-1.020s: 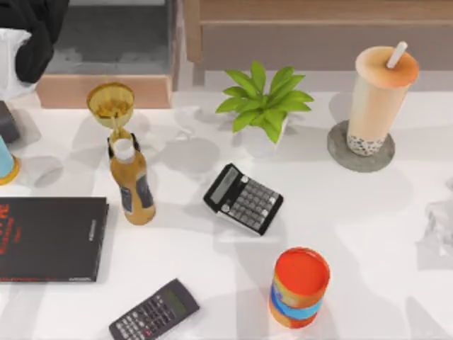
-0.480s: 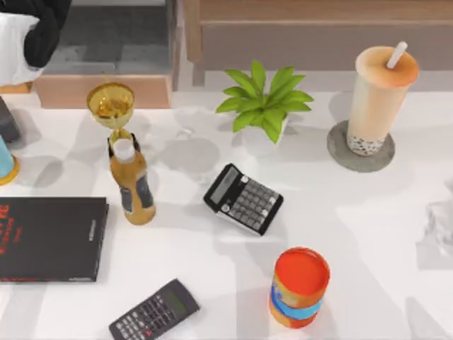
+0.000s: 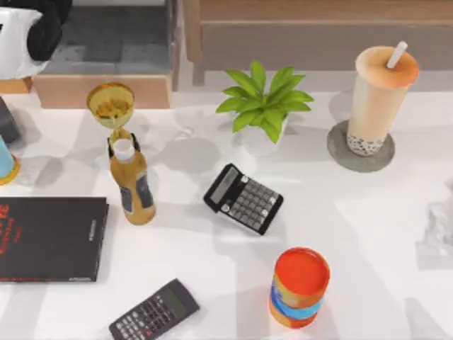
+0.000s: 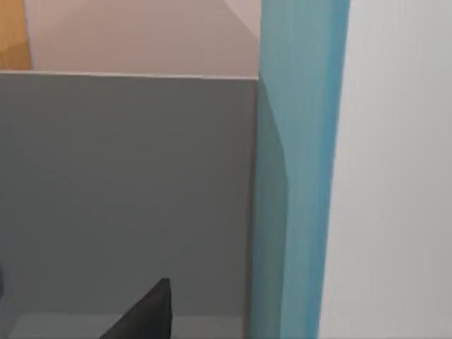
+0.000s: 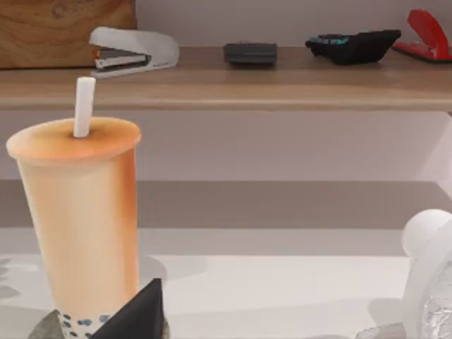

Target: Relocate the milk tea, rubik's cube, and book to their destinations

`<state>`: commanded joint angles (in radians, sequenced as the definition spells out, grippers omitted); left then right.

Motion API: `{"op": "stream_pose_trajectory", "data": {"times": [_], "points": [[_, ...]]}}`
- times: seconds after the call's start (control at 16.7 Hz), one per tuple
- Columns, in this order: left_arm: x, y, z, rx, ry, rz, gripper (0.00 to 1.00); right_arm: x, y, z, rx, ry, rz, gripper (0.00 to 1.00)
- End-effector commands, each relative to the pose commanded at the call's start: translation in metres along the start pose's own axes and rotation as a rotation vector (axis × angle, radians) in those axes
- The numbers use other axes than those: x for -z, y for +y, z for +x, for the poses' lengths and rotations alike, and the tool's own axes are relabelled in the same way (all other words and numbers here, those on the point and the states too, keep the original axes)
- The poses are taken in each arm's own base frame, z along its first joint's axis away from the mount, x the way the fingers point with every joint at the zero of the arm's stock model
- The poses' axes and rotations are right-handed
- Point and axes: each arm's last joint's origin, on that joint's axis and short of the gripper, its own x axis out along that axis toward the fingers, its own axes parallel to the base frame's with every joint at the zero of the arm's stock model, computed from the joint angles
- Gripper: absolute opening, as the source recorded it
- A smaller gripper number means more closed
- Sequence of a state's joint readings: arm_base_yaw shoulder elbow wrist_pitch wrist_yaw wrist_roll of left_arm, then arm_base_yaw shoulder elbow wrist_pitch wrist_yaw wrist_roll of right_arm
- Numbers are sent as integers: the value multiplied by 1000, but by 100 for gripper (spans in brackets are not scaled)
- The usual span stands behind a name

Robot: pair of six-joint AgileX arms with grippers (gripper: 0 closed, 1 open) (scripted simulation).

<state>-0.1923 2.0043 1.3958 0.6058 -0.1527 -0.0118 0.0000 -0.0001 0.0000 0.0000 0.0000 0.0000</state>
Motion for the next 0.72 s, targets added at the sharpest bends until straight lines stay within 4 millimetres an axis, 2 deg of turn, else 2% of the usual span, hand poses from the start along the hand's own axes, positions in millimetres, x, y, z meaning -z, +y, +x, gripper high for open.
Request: {"op": "stream_pose_trajectory", "data": {"times": [0.66, 0.72], "points": [[0, 0, 0, 0, 0, 0, 2, 0, 0, 0, 0, 0, 0, 100], [0, 0, 0, 0, 0, 0, 0, 0, 0, 0, 0, 0, 0, 100]]}}
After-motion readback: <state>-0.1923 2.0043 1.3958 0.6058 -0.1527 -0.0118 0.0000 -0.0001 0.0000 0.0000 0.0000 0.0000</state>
